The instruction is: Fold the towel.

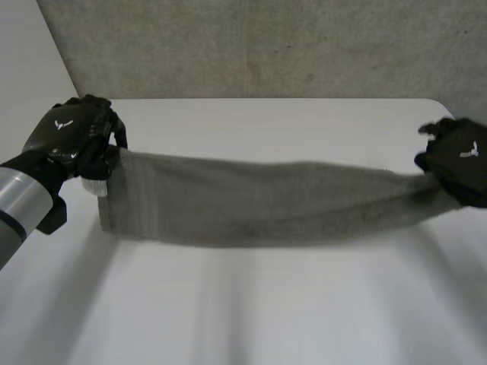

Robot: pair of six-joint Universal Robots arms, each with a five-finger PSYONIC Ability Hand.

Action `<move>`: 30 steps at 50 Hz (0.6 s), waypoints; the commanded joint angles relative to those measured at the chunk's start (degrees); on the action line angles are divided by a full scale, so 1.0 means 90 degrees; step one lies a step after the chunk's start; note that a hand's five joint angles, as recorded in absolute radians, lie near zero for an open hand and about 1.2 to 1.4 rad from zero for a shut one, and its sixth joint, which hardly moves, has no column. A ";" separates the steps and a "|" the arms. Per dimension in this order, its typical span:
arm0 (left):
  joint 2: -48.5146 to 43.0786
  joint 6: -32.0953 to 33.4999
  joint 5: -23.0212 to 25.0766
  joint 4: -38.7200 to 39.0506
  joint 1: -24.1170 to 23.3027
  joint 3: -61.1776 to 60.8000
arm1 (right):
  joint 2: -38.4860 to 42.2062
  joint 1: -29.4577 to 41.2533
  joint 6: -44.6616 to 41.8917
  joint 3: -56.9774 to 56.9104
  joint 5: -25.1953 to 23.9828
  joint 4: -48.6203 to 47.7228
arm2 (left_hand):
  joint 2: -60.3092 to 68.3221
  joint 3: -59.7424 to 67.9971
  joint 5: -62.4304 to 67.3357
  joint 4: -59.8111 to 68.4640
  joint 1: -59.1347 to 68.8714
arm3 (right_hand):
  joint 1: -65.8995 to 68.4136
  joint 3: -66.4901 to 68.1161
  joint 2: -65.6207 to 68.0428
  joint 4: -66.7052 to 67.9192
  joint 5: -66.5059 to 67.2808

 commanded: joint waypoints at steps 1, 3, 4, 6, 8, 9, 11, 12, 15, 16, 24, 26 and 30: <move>0.0151 -0.0004 0.0007 0.0014 0.0077 -0.0282 | 0.0402 -0.0047 -0.0874 0.0217 -0.0011 0.0710 | 0.0307 -0.0308 0.0287 -0.0344 0.0855 | 0.0563 -0.0292 0.0457 -0.0486 0.0442; 0.0151 -0.0004 0.0007 0.0034 0.0077 -0.0331 | 0.0742 -0.0017 -0.0874 0.0285 -0.0001 0.0720 | 0.0307 -0.0308 0.0287 -0.0344 0.0855 | 0.0125 -0.0292 0.0019 -0.0486 0.0003; 0.0151 -0.0004 0.0007 0.0053 0.0077 -0.0380 | 0.0743 -0.0017 -0.0874 0.0285 -0.0001 0.0720 | 0.0307 -0.0308 0.0287 -0.0344 0.0855 | 0.0122 -0.0292 0.0015 -0.0486 0.0000; 0.0142 -0.0004 0.0007 0.0054 0.0077 -0.0419 | 0.1083 -0.0008 -0.0903 0.0353 0.0018 0.0652 | 0.0307 -0.0308 0.0287 -0.0344 0.0855 | 0.0047 -0.0292 -0.0059 -0.0486 -0.0075; 0.0132 -0.0004 0.0007 0.0063 0.0087 -0.0458 | 0.1201 0.0002 -0.0932 0.0353 0.0047 0.0652 | 0.0307 -0.0308 0.0287 -0.0344 0.0855 | -0.0120 -0.0292 -0.0226 -0.0486 -0.0242; 0.0112 -0.0004 0.0007 0.0083 0.0077 -0.0478 | 0.1202 0.0002 -0.0932 0.0353 0.0048 0.0652 | 0.0307 -0.0308 0.0287 -0.0344 0.0855 | -0.0121 -0.0292 -0.0228 -0.0486 -0.0243; 0.0093 -0.0004 0.0007 0.0083 0.0087 -0.0488 | 0.1309 -0.0007 -0.0942 0.0363 0.0067 0.0613 | 0.0307 -0.0308 0.0287 -0.0344 0.0855 | -0.1126 -0.0292 -0.1232 -0.0486 -0.1248; 0.0083 -0.0004 0.0007 0.0083 0.0077 -0.0497 | 0.1310 -0.0007 -0.0942 0.0363 0.0067 0.0613 | 0.0307 -0.0308 0.0287 -0.0344 0.0855 | -0.1131 -0.0292 -0.1237 -0.0486 -0.1252; 0.0083 -0.0004 0.0007 0.0083 0.0087 -0.0497 | 0.1320 -0.0037 -0.0922 0.0383 0.0067 0.0593 | 0.0307 -0.0308 0.0287 -0.0344 0.0855 | -0.1822 -0.0292 -0.1929 -0.0486 -0.1944; 0.0083 -0.0004 0.0007 0.0083 0.0087 -0.0497 | 0.1320 -0.0046 -0.0893 0.0392 0.0067 0.0584 | 0.0307 -0.0308 0.0287 -0.0344 0.0855 | -0.2322 -0.0292 -0.2428 -0.0486 -0.2444; 0.0083 -0.0004 0.0007 0.0093 0.0097 -0.0468 | 0.1261 -0.0066 -0.0883 0.0490 0.0077 0.0593 | 0.0307 -0.0308 0.0287 -0.0344 0.0855 | -0.3094 -0.0292 -0.3200 -0.0486 -0.3216; 0.0083 -0.0004 0.0007 0.0093 0.0106 -0.0468 | 0.1261 -0.0076 -0.0883 0.0500 0.0077 0.0593 | 0.0307 -0.0308 0.0287 -0.0344 0.0855 | -0.2962 -0.0292 -0.3069 -0.0486 -0.3084; 0.0083 -0.0004 0.0007 0.0093 0.0136 -0.0468 | 0.1241 -0.0076 -0.0883 0.0520 0.0087 0.0603 | 0.0307 -0.0308 0.0287 -0.0344 0.0855 | -0.0004 -0.0292 -0.0110 -0.0486 -0.0126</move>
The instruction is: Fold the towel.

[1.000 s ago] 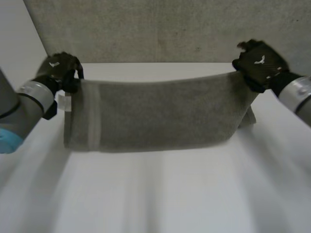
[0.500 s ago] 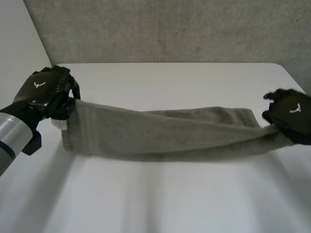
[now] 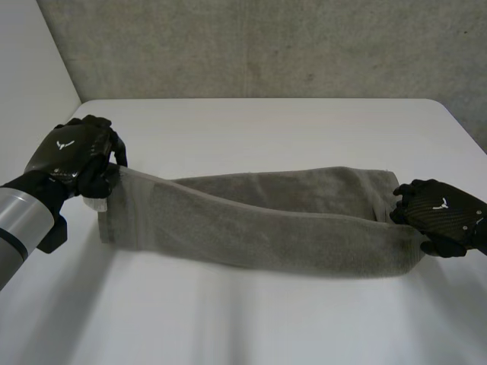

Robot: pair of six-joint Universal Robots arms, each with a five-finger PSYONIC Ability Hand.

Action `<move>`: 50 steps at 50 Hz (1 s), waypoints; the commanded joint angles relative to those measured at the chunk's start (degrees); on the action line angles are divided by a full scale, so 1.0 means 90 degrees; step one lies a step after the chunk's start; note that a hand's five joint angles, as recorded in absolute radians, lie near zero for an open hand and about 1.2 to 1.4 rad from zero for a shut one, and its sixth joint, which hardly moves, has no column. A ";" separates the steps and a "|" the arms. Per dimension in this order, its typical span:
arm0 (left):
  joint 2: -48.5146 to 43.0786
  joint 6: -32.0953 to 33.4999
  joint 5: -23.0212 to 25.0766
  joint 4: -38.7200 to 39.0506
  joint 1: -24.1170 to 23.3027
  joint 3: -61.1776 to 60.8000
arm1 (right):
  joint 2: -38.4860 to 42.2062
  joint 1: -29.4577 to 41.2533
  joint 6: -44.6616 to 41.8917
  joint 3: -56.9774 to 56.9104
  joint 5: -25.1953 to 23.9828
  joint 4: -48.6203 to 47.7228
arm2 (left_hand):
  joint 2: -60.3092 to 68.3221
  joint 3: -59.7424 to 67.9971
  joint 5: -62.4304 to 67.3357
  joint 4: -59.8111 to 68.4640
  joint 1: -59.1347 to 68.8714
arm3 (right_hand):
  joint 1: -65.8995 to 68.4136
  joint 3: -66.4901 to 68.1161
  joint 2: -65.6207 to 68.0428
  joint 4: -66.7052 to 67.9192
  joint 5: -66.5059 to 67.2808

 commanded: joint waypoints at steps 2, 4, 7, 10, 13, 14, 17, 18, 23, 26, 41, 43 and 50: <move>0.0002 -0.0010 0.0000 -0.0010 0.0045 0.0005 | -0.0052 -0.0004 -0.0002 0.0029 -0.0020 0.0033 | 0.0307 -0.0308 0.0287 -0.0344 0.0855 | 0.3372 -0.0292 0.3355 -0.0485 0.3380; 0.0060 -0.0010 -0.0009 -0.0020 0.0093 0.0005 | -0.0130 -0.0072 0.0018 0.0010 -0.0098 0.0053 | 0.0307 -0.0308 0.0287 -0.0344 0.0855 | 0.3372 -0.0292 0.3355 -0.0485 0.3380; 0.0100 -0.0010 -0.0009 -0.0039 0.0133 0.0005 | -0.0228 -0.0209 0.0028 -0.0010 -0.0108 0.0063 | 0.0307 -0.0308 0.0287 -0.0344 0.0855 | 0.3372 -0.0292 0.3355 -0.0485 0.3380; 0.0383 -0.0049 0.0000 -0.0108 0.0260 -0.0024 | -0.0579 -0.0473 0.0047 -0.0059 -0.0186 0.0229 | 0.0307 -0.0308 0.0287 -0.0344 0.0855 | 0.3372 -0.0292 0.3355 -0.0485 0.3380; 0.0598 -0.0156 0.0059 -0.0117 0.0357 -0.0073 | -0.0931 -0.0746 0.0076 -0.0156 -0.0567 0.0551 | 0.0307 -0.0308 0.0287 -0.0344 0.0855 | 0.3372 -0.0292 0.3355 -0.0485 0.3380; 0.0685 -0.0234 0.0136 -0.0117 0.0386 -0.0131 | -0.1076 -0.0949 0.0076 -0.0176 -0.0857 0.0735 | 0.0307 -0.0308 0.0287 -0.0344 0.0855 | 0.3372 -0.0292 0.3355 -0.0485 0.3380; 0.0899 -0.0468 0.0292 -0.0156 0.0426 -0.0199 | -0.1408 -0.1340 0.0028 -0.0195 -0.1492 0.1183 | 0.0307 -0.0308 0.0287 -0.0344 0.0855 | 0.3372 -0.0292 0.3355 -0.0485 0.3380; 0.0900 -0.0469 0.0293 -0.0156 0.0426 -0.0200 | -0.1409 -0.1342 0.0028 -0.0195 -0.1495 0.1186 | 0.0307 -0.0308 0.0287 -0.0344 0.0855 | 0.3372 -0.0292 0.3355 -0.0485 0.3380; 0.1290 -0.0849 0.0430 -0.0429 0.0465 -0.0258 | -0.1965 -0.1868 -0.0060 -0.0332 -0.2567 0.2082 | 0.0307 -0.0308 0.0287 -0.0344 0.0855 | 0.3372 -0.0292 0.3355 -0.0485 0.3380; 0.1515 -0.0879 0.0430 -0.0469 0.0504 -0.0249 | -0.2131 -0.2025 -0.0060 -0.0536 -0.2744 0.2327 | 0.0307 -0.0308 0.0287 -0.0344 0.0855 | 0.3372 -0.0292 0.3355 -0.0485 0.3380; 0.0639 -0.0850 0.0508 -0.0167 0.0719 0.0093 | -0.0475 -0.0603 -0.0489 -0.1541 -0.1372 0.1997 | 0.0307 -0.0308 0.0287 -0.0344 0.0855 | 0.3372 -0.0292 0.3355 -0.0485 0.3380; 0.0373 -0.0840 0.0518 -0.0127 0.0709 0.0181 | -0.0228 -0.0336 -0.0490 -0.1680 -0.1026 0.1909 | 0.0307 -0.0308 0.0287 -0.0344 0.0855 | 0.3372 -0.0292 0.3355 -0.0485 0.3380; -0.1059 -0.0791 0.0489 -0.0039 0.0651 0.0843 | 0.0591 0.0337 -0.0266 -0.2128 -0.0275 0.1070 | 0.0307 -0.0308 0.0287 -0.0344 0.0855 | 0.3372 -0.0292 0.3355 -0.0485 0.3380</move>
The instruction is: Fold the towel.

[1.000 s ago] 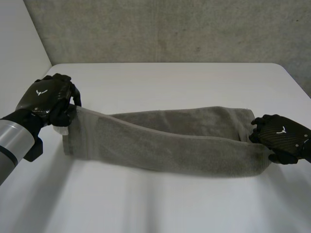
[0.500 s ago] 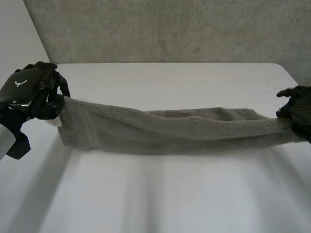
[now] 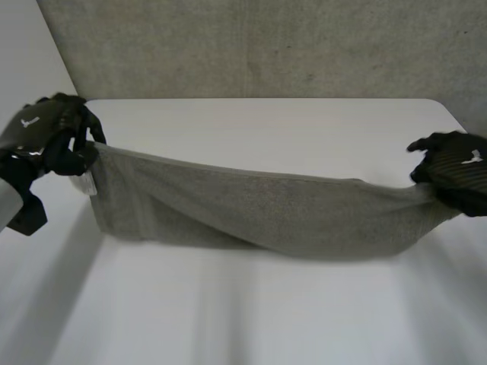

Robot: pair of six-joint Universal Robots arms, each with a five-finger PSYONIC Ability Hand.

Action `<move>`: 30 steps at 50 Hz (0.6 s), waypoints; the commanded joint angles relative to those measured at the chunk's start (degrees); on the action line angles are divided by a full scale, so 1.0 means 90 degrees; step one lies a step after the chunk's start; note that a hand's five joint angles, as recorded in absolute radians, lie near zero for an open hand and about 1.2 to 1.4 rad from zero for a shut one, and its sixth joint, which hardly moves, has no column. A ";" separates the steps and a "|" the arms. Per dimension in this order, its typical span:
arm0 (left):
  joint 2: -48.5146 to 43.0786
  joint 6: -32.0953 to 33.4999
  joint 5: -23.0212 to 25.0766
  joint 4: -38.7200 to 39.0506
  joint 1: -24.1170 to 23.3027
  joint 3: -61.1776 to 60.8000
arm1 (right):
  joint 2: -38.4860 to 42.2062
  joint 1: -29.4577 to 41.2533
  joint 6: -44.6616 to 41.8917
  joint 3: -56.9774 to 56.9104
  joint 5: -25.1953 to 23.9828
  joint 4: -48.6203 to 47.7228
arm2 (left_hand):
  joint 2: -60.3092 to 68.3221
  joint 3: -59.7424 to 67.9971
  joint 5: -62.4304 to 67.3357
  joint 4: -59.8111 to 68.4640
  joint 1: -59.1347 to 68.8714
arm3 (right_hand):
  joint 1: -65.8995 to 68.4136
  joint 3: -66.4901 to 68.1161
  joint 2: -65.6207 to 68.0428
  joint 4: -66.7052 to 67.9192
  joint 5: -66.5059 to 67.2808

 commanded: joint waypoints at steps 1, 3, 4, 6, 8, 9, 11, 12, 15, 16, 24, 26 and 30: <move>-0.1281 0.0034 -0.0020 0.0099 -0.0053 0.0575 | 0.0677 0.0588 0.0194 -0.0378 0.0617 -0.0681 | 0.0307 -0.0308 0.0287 -0.0344 0.0855 | 0.0532 -0.0292 0.0633 -0.0486 0.0468; -0.1574 0.0034 -0.0029 0.0109 -0.0082 0.0780 | 0.0871 0.0860 0.0641 -0.0592 0.0869 -0.0992 | 0.0307 -0.0308 0.0287 -0.0344 0.0855 | 0.0532 -0.0292 0.0633 -0.0486 0.0468; -0.1845 0.0044 -0.0039 0.0109 -0.0092 0.1002 | 0.0872 0.0862 0.0643 -0.0593 0.0871 -0.0994 | 0.0307 -0.0308 0.0287 -0.0344 0.0855 | 0.0532 -0.0292 0.0633 -0.0486 0.0468; -0.2111 0.0034 -0.0068 0.0109 -0.0102 0.1229 | 0.0941 0.1047 0.0897 -0.0700 0.1076 -0.1209 | 0.0307 -0.0308 0.0287 -0.0344 0.0855 | 0.0532 -0.0292 0.0633 -0.0486 0.0468; -0.2558 0.0005 -0.0107 0.0070 -0.0112 0.1676 | 0.0970 0.1349 0.1363 -0.0798 0.1445 -0.1801 | 0.0307 -0.0308 0.0287 -0.0344 0.0855 | 0.0532 -0.0292 0.0633 -0.0486 0.0468; -0.2560 0.0005 -0.0108 0.0069 -0.0112 0.1678 | 0.0970 0.1350 0.1366 -0.0798 0.1447 -0.1804 | 0.0307 -0.0308 0.0287 -0.0344 0.0855 | 0.0532 -0.0292 0.0633 -0.0486 0.0468; -0.2736 -0.0083 -0.0108 0.0001 -0.0150 0.1999 | 0.0902 0.1477 0.1822 -0.0798 0.1593 -0.2320 | 0.0307 -0.0308 0.0287 -0.0344 0.0855 | 0.0532 -0.0292 0.0633 -0.0486 0.0468; -0.2736 -0.0083 -0.0108 0.0001 -0.0151 0.2000 | 0.0901 0.1477 0.1825 -0.0798 0.1593 -0.2322 | 0.0307 -0.0308 0.0287 -0.0344 0.0855 | 0.0532 -0.0292 0.0633 -0.0486 0.0468; -0.2727 -0.0083 -0.0108 0.0001 -0.0229 0.2069 | 0.0717 0.1497 0.2184 -0.0730 0.1564 -0.2527 | 0.0307 -0.0308 0.0287 -0.0344 0.0855 | 0.0532 -0.0292 0.0633 -0.0486 0.0468; -0.2697 -0.0083 -0.0108 0.0001 -0.0248 0.2069 | 0.0581 0.1506 0.2283 -0.0691 0.1545 -0.2537 | 0.0307 -0.0308 0.0287 -0.0344 0.0855 | 0.0532 -0.0292 0.0633 -0.0486 0.0468; -0.1976 -0.0083 -0.0098 -0.0009 -0.0258 0.1971 | -0.0132 0.1458 0.2469 -0.0544 0.1311 -0.2498 | 0.0307 -0.0308 0.0287 -0.0344 0.0855 | 0.0532 -0.0292 0.0633 -0.0486 0.0468; -0.1820 -0.0073 -0.0078 0.0030 -0.0248 0.1990 | -0.0251 0.1477 0.2567 -0.0554 0.1252 -0.2508 | 0.0307 -0.0308 0.0287 -0.0344 0.0855 | 0.0532 -0.0292 0.0633 -0.0486 0.0468; -0.1584 -0.0102 -0.0088 0.0031 -0.0170 0.2204 | -0.0290 0.1497 0.2830 -0.0787 0.1145 -0.2537 | 0.0307 -0.0308 0.0287 -0.0344 0.0855 | 0.0532 -0.0292 0.0633 -0.0486 0.0468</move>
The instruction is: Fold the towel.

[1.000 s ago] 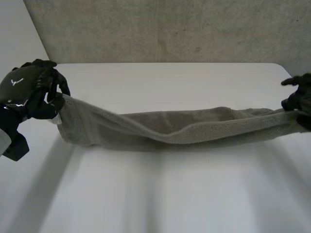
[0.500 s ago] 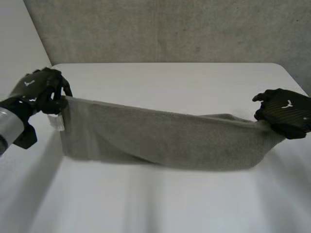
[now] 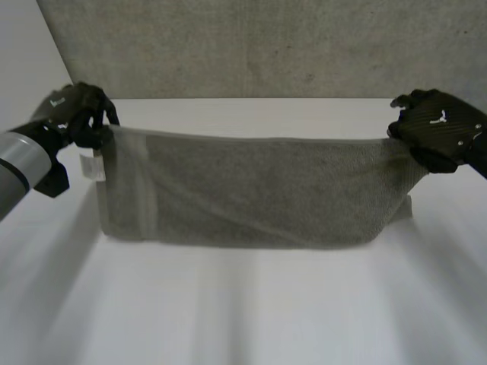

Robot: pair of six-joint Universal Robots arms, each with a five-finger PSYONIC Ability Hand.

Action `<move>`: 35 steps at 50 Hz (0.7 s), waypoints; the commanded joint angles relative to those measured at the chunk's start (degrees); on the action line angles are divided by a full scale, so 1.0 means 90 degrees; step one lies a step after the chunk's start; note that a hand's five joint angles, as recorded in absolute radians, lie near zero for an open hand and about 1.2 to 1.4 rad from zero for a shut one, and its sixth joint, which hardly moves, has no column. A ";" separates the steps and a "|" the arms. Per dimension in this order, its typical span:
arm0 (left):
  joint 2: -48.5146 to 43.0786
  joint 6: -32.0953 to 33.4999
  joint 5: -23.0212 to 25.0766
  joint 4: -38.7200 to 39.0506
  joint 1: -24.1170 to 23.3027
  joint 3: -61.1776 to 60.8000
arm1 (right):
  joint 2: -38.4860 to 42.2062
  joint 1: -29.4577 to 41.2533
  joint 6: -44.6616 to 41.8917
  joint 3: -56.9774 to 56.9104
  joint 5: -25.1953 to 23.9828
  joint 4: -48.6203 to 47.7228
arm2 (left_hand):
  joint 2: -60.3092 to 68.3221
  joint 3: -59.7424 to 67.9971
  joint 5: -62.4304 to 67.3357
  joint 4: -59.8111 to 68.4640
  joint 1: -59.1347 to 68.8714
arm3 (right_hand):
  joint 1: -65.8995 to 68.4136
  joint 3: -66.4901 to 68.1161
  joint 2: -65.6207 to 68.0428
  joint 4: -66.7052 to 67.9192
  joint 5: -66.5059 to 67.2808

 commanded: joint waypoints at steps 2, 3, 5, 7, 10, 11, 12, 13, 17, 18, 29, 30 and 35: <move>0.0506 -0.0021 0.0029 -0.0013 0.0089 0.0275 | -0.0226 0.0010 0.0318 -0.0262 -0.0236 0.0009 | 0.0307 -0.0308 0.0287 -0.0346 0.0855 | 0.0533 -0.0292 0.0633 -0.0486 0.0468; 0.0516 -0.0021 0.0077 -0.0042 0.0041 0.0305 | -0.0235 0.0010 0.0299 -0.0301 -0.0255 0.0057 | 0.0307 -0.0308 0.0287 -0.0346 0.0855 | 0.0533 -0.0292 0.0633 -0.0486 0.0468; 0.0525 -0.0021 0.0107 -0.0071 -0.0027 0.0267 | -0.0274 0.0029 0.0289 -0.0340 -0.0265 0.0106 | 0.0307 -0.0308 0.0287 -0.0346 0.0855 | 0.0533 -0.0292 0.0633 -0.0486 0.0468; 0.0583 -0.0012 0.0127 -0.0110 -0.0057 0.0199 | -0.0333 0.0039 0.0289 -0.0351 -0.0294 0.0145 | 0.0307 -0.0308 0.0287 -0.0346 0.0855 | 0.0533 -0.0292 0.0633 -0.0486 0.0468; 0.0808 0.0008 0.0205 -0.0101 -0.0077 0.0071 | -0.0401 0.0049 0.0318 -0.0389 -0.0353 0.0127 | 0.0307 -0.0308 0.0287 -0.0346 0.0855 | 0.0533 -0.0292 0.0633 -0.0486 0.0468; 0.0847 0.0008 0.0234 -0.0062 -0.0038 0.0071 | -0.0353 0.0058 0.0328 -0.0428 -0.0334 0.0107 | 0.0307 -0.0308 0.0287 -0.0346 0.0855 | 0.0533 -0.0292 0.0633 -0.0486 0.0468; 0.0848 0.0008 0.0234 -0.0062 -0.0038 0.0071 | -0.0353 0.0058 0.0328 -0.0429 -0.0333 0.0107 | 0.0307 -0.0308 0.0287 -0.0346 0.0855 | 0.0533 -0.0292 0.0633 -0.0486 0.0468; 0.0799 -0.0031 0.0234 -0.0062 -0.0038 0.0158 | -0.0246 0.0068 0.0328 -0.0525 -0.0295 0.0097 | 0.0307 -0.0308 0.0287 -0.0346 0.0855 | 0.0533 -0.0292 0.0633 -0.0486 0.0468; 0.0408 0.0027 0.0176 0.0046 -0.0028 0.0559 | 0.0341 0.0283 0.0279 -0.0937 -0.0236 -0.0118 | 0.0307 -0.0308 0.0287 -0.0346 0.0855 | 0.0533 -0.0292 0.0633 -0.0486 0.0468; -0.0075 0.0008 0.0118 0.0200 -0.0037 0.0956 | 0.0650 0.0496 0.0289 -0.1256 -0.0100 -0.0418 | 0.0307 -0.0308 0.0287 -0.0346 0.0855 | 0.0533 -0.0292 0.0633 -0.0486 0.0468; -0.1643 -0.0060 -0.0381 0.0738 -0.0389 0.4239 | 0.1251 0.1289 0.1406 -0.3455 0.1649 -0.3835 | 0.0307 -0.0308 0.0287 -0.0346 0.0855 | 0.0533 -0.0292 0.0633 -0.0486 0.0468; -0.1517 -0.0070 -0.0371 0.0845 -0.0408 0.4289 | 0.1055 0.1270 0.2089 -0.3456 0.1572 -0.3964 | 0.0307 -0.0308 0.0287 -0.0346 0.0855 | 0.0533 -0.0292 0.0633 -0.0486 0.0468; -0.0960 -0.0187 -0.0226 0.1109 -0.0341 0.3950 | 0.0888 0.1201 0.3452 -0.3058 0.1347 -0.3986 | 0.0307 -0.0308 0.0287 -0.0346 0.0855 | 0.0533 -0.0292 0.0633 -0.0486 0.0468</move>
